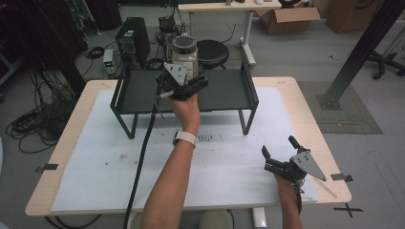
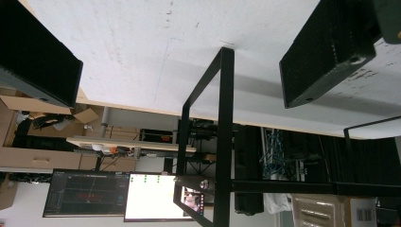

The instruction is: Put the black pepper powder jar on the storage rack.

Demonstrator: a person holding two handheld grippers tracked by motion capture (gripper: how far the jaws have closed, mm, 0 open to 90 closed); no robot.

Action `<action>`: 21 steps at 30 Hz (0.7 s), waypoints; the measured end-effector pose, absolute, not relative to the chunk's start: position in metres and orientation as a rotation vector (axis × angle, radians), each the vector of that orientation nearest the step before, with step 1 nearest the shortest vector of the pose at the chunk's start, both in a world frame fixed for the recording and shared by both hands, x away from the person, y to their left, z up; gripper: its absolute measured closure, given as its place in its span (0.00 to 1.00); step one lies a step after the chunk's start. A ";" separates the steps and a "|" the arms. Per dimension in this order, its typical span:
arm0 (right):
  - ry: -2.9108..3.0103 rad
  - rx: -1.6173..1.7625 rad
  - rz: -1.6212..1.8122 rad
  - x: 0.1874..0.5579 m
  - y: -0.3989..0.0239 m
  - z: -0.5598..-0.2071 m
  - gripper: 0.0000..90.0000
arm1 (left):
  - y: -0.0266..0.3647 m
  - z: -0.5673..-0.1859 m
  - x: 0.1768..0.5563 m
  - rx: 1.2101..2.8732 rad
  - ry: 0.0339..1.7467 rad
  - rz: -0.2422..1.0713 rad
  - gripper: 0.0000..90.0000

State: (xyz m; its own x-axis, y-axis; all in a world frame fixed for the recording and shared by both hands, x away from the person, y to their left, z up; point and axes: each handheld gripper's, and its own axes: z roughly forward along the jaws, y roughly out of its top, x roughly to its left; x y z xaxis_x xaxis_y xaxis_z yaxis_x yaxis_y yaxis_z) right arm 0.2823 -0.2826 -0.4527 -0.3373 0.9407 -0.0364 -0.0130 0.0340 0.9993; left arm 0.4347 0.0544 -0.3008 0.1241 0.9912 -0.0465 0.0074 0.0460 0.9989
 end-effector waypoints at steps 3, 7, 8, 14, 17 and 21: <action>1.470 0.995 1.432 0.282 -0.282 -0.453 0.00 | 0.054 -0.298 0.430 1.227 1.121 1.076 0.00; 1.474 0.996 1.431 0.283 -0.282 -0.453 0.00 | 0.057 -0.296 0.423 1.216 1.122 1.058 0.00; 1.474 0.995 1.430 0.283 -0.282 -0.453 0.00 | 0.057 -0.296 0.423 1.216 1.122 1.058 0.00; 1.478 0.995 1.428 0.283 -0.282 -0.452 0.00 | 0.061 -0.292 0.410 1.205 1.096 1.046 0.00; 1.478 0.993 1.426 0.283 -0.282 -0.452 0.00 | 0.063 -0.290 0.404 1.203 1.086 1.045 0.00; 1.479 0.998 1.427 0.283 -0.282 -0.452 0.00 | 0.063 -0.288 0.394 1.213 1.067 1.043 0.00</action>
State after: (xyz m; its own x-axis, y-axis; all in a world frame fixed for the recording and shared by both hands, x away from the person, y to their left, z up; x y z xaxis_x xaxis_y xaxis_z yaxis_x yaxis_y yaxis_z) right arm 0.2830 -0.2820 -0.4524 -0.3394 0.9399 -0.0380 -0.0042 0.0389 0.9992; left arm 0.3943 0.0629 -0.2875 0.1906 0.9798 -0.0608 -0.0385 0.0693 0.9969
